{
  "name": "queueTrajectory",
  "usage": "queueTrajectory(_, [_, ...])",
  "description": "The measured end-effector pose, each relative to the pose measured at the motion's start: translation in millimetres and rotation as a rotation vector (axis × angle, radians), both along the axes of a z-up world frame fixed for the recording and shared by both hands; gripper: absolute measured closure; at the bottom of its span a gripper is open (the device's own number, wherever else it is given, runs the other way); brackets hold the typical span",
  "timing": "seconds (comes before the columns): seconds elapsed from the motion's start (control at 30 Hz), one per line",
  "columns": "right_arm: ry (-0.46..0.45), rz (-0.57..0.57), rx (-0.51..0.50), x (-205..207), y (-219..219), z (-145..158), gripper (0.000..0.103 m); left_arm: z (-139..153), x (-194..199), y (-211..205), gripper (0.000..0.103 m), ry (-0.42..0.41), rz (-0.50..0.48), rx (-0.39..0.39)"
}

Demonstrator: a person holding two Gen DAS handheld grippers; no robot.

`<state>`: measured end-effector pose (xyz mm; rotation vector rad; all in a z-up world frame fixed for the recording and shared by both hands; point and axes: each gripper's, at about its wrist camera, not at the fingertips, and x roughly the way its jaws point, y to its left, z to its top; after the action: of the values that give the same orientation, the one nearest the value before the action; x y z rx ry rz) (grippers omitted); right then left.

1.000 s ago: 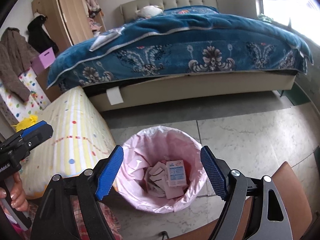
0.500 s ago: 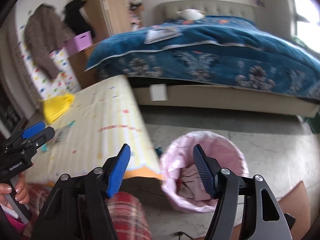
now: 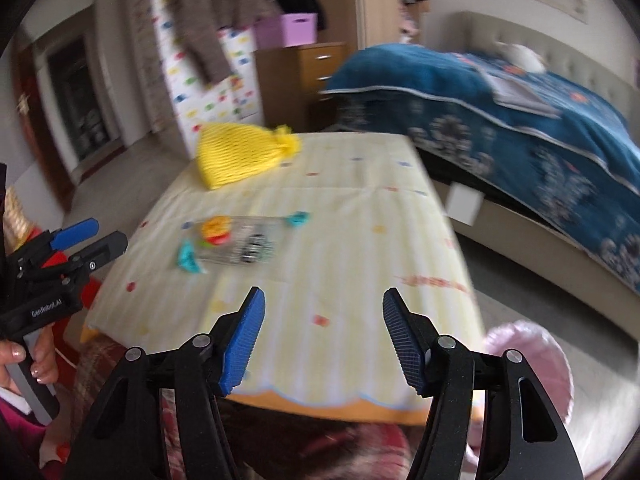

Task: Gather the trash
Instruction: 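Move both grippers back over the table toward the clear mango bag, then grasp the clear dried-mango bag with the right gripper and lift it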

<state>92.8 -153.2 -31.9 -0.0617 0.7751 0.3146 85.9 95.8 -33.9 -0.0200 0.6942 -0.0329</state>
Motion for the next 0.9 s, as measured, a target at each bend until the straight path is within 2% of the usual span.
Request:
queueTrajectory(0.2, [0.048,0.065,-0.074,27.4,57.0,-20.6,0.019,-9.8,5.8,29.6,0.02,0.028,0.052,-0.005])
queueTrajectory(0.53, [0.117,0.099,-0.124,66.8,97.6,-56.1,0.016,-23.6,24.3,32.1,0.02,0.065,0.038,-0.015])
queueTrajectory(0.67, [0.129,0.114,-0.098,73.4,95.8,-60.5,0.014,-26.0,27.3,31.3,0.02,0.07,0.036,-0.011])
queueTrajectory(0.73, [0.12,0.128,-0.103,74.1,98.4,-58.6,0.017,-28.0,28.1,31.2,0.02,0.078,0.04,-0.009])
queueTrajectory(0.77, [0.119,0.125,-0.103,75.9,95.5,-58.8,0.023,-28.4,28.3,31.1,0.02,0.081,0.042,-0.01])
queueTrajectory(0.8, [0.117,0.114,-0.104,75.9,94.6,-57.3,0.034,-28.7,28.0,30.8,0.02,0.084,0.043,-0.013])
queueTrajectory(0.83, [0.117,0.112,-0.105,77.7,93.8,-57.1,0.04,-28.9,27.6,29.9,0.02,0.086,0.042,-0.016])
queueTrajectory(0.87, [0.113,0.106,-0.11,77.2,93.0,-56.5,0.052,-29.0,27.4,28.7,0.02,0.087,0.04,-0.018])
queueTrajectory(0.9, [0.112,0.105,-0.111,77.0,93.8,-56.0,0.058,-28.7,26.9,27.5,0.02,0.088,0.037,-0.02])
